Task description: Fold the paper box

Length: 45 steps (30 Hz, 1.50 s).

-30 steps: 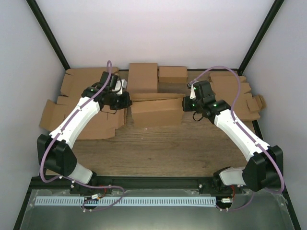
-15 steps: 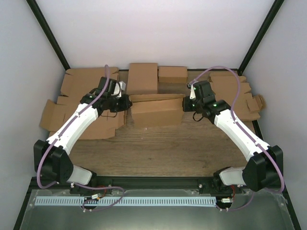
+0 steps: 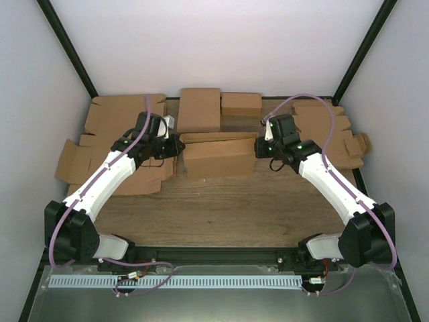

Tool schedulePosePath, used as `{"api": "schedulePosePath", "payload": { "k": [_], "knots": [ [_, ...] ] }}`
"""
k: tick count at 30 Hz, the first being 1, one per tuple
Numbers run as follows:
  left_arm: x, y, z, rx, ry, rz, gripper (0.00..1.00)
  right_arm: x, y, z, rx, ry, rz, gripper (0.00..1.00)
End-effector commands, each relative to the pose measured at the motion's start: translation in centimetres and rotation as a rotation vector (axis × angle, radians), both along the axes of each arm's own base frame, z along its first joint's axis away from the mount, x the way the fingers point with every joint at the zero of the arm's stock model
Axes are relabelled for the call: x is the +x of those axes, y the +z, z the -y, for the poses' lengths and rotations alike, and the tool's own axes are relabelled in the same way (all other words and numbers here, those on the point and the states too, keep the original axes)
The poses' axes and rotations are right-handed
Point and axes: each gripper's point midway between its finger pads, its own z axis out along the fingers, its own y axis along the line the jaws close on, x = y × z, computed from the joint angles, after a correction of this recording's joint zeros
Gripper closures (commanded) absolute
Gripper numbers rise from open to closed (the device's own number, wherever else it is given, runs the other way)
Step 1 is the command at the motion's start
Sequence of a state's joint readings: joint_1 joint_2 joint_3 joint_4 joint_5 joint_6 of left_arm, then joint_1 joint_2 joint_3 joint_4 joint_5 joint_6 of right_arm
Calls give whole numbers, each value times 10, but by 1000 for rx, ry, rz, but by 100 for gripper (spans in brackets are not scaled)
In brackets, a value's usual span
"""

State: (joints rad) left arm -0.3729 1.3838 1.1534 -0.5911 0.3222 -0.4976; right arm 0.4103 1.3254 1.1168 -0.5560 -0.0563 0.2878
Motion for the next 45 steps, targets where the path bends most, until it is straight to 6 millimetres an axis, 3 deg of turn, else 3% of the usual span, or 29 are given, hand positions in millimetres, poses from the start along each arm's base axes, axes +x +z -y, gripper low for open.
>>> {"api": "schedulePosePath", "payload": {
  "k": [1, 10, 15, 17, 21, 24, 25, 26, 30, 34, 40, 43, 45],
  "knots": [
    [-42, -49, -9, 79, -15, -241, 96, -13, -18, 4, -57, 6, -90, 79],
    [-33, -41, -2, 55, -32, -219, 96, -16, 30, 13, -65, -3, 12, 46],
    [-30, -36, -1, 53, -32, -207, 96, -25, 63, 12, -36, 40, 103, 36],
    [-30, -35, -2, 54, -32, -204, 96, -32, 83, 1, 6, 112, 161, 34],
    [-29, -31, -1, 51, -33, -190, 96, -61, 131, -43, 80, 318, 321, 32],
    [-27, -30, 0, 44, -41, -181, 96, -89, 154, -76, 181, 495, 417, 15],
    [-27, -28, 0, 43, -41, -174, 96, -98, 156, -86, 225, 559, 430, 2],
    [-27, -26, 0, 43, -40, -162, 96, -104, 157, -94, 262, 594, 434, 0],
    [-25, -19, -3, 45, -23, -133, 96, -122, 150, -127, 306, 693, 443, 0],
    [-25, -21, -1, 45, -32, -145, 96, -142, 132, -144, 295, 858, 477, 0],
    [-26, -21, -3, 52, -33, -146, 96, -145, 139, -132, 258, 849, 731, 0],
    [-27, -22, -3, 55, -34, -147, 96, -120, 138, -115, 267, 634, 719, 0],
    [-27, -22, -3, 53, -35, -149, 96, -125, 131, -120, 202, 713, 762, 2]
  ]
}}
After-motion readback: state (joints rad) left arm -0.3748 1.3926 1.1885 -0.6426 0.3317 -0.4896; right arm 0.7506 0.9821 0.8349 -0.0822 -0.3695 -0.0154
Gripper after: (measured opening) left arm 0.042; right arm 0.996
